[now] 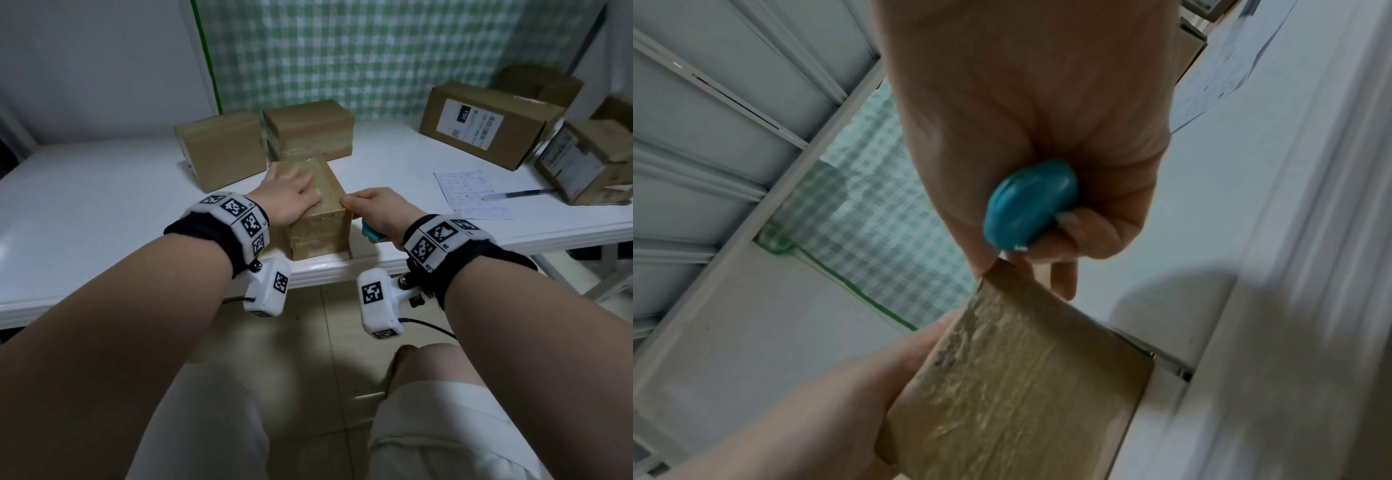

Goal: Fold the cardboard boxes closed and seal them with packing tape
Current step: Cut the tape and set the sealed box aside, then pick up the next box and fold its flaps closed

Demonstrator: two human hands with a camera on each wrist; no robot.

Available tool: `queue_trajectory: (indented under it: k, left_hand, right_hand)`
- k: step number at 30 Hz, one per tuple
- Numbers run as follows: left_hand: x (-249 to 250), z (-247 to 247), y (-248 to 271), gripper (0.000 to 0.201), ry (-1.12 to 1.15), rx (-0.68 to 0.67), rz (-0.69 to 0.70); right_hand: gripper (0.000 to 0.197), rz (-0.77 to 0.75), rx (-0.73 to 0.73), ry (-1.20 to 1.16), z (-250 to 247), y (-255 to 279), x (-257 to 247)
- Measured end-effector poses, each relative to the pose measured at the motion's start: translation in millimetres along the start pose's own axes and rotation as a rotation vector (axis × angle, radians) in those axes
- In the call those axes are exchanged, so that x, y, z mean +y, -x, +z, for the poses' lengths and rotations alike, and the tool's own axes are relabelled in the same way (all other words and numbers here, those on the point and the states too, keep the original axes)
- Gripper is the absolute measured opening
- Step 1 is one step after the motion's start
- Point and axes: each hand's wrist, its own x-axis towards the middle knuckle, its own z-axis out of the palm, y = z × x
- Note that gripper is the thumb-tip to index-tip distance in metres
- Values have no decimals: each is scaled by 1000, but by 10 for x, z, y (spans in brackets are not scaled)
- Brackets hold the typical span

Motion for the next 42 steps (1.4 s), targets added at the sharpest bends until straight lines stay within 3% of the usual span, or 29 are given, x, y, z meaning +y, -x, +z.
queue_trajectory:
  k: [4,11,15,18,22,30,37,42]
  left_hand:
    - [-1,-3,-16,93,343,83,-214]
    - [54,-110,126,30,782,43,-223]
    - [145,-249,219,41,1037,-60,-200]
    - [208,-329,176,52,1012,-71,-140]
    - [311,-438,12,56,945,-55,-104]
    - [296,-653,-657,55,601,219,-81]
    - [145,-818,-1368,58,395,283,-138]
    - [28,-876,-1785,68,299,286,-154]
  right_hand:
    - [54,130,-88,31,-16,23,14]
    - [52,177,-152,-95,-30,53,13]
    - [48,115,-174,-194,-132,26,20]
    - [51,71,-144,-263,-206,-17,35]
    - [63,120,29,-417,-323,-139,42]
    - [66,184,383,-463,-643,-807,176]
    - [68,239,458,-410,-795,-1641,281]
    - [49,216,471,-362,-884,-2119,245]
